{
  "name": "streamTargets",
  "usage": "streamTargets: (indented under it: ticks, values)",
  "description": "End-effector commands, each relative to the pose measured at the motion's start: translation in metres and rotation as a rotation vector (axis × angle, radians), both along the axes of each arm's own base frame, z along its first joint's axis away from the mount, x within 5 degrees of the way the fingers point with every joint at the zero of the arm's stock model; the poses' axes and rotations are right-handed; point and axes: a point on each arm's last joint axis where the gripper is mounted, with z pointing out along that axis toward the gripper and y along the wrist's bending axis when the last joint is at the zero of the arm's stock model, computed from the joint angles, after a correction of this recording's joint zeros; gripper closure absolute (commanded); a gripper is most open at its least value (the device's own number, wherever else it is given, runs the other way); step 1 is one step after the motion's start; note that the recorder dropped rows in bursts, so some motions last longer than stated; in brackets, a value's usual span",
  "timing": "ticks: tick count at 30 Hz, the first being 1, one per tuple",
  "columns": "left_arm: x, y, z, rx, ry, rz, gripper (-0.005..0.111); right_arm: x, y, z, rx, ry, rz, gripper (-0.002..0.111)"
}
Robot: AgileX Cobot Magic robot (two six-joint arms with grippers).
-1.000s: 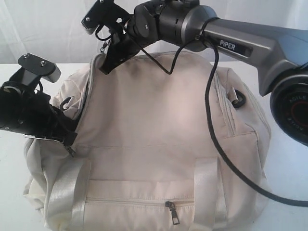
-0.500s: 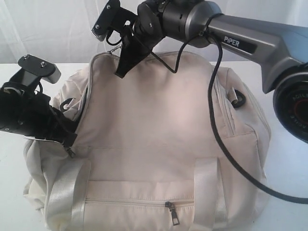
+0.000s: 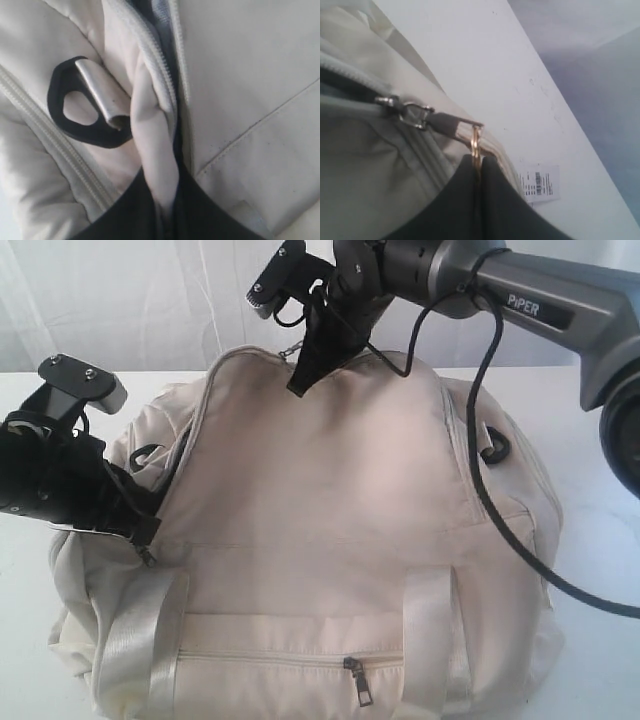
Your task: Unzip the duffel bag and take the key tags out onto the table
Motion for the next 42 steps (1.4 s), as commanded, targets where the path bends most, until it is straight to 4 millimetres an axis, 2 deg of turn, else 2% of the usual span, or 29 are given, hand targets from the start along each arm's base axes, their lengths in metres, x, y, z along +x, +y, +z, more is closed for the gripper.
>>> streamTargets:
  ticks: [1, 9, 17, 21, 25, 27, 30, 31, 33, 34, 36, 40, 42]
  values:
    - [-0.011, -0.002, -0.005, -0.009, 0.084, -0.034, 0.107, 0.014, -0.030, 0.011, -0.024, -0.004, -0.080, 0.108]
    - [-0.011, -0.002, -0.005, -0.009, 0.084, -0.034, 0.107, 0.022, -0.064, 0.029, -0.034, 0.004, -0.159, 0.108]
    - [-0.011, -0.002, -0.005, -0.010, 0.081, -0.032, 0.107, 0.030, -0.100, 0.027, -0.080, 0.082, -0.253, 0.108]
    - [-0.010, -0.002, -0.004, -0.009, 0.068, -0.028, 0.107, 0.029, -0.101, 0.027, -0.066, 0.100, -0.260, 0.108]
    - [-0.004, -0.001, 0.000, -0.007, 0.005, -0.010, 0.105, 0.024, -0.090, 0.028, 0.039, 0.158, -0.185, 0.108]
    - [-0.001, -0.002, 0.005, 0.000, -0.023, -0.029, 0.097, 0.021, -0.085, 0.028, 0.073, 0.185, -0.148, 0.108]
    - [0.001, -0.007, 0.018, -0.004, -0.028, -0.080, 0.071, 0.018, -0.078, 0.029, 0.125, 0.217, -0.116, 0.108]
    - [0.002, -0.008, 0.024, -0.010, -0.029, -0.092, 0.057, 0.017, -0.076, 0.029, 0.131, 0.221, -0.106, 0.108]
    - [0.004, -0.012, 0.037, -0.032, -0.031, -0.107, 0.038, 0.013, -0.070, 0.029, 0.128, 0.221, -0.081, 0.108]
    - [0.006, -0.013, 0.044, -0.055, -0.032, -0.105, 0.031, 0.011, -0.066, 0.029, 0.127, 0.221, -0.069, 0.108]
    - [0.009, -0.017, 0.059, -0.103, -0.058, -0.098, 0.027, 0.008, -0.058, 0.029, 0.125, 0.211, -0.043, 0.108]
    - [0.016, -0.027, 0.089, -0.081, -0.230, -0.178, 0.029, 0.004, -0.048, 0.031, 0.136, 0.189, -0.021, 0.108]
    - [0.021, -0.032, 0.101, -0.105, -0.299, -0.162, 0.031, 0.003, -0.046, 0.031, 0.139, 0.189, -0.017, 0.108]
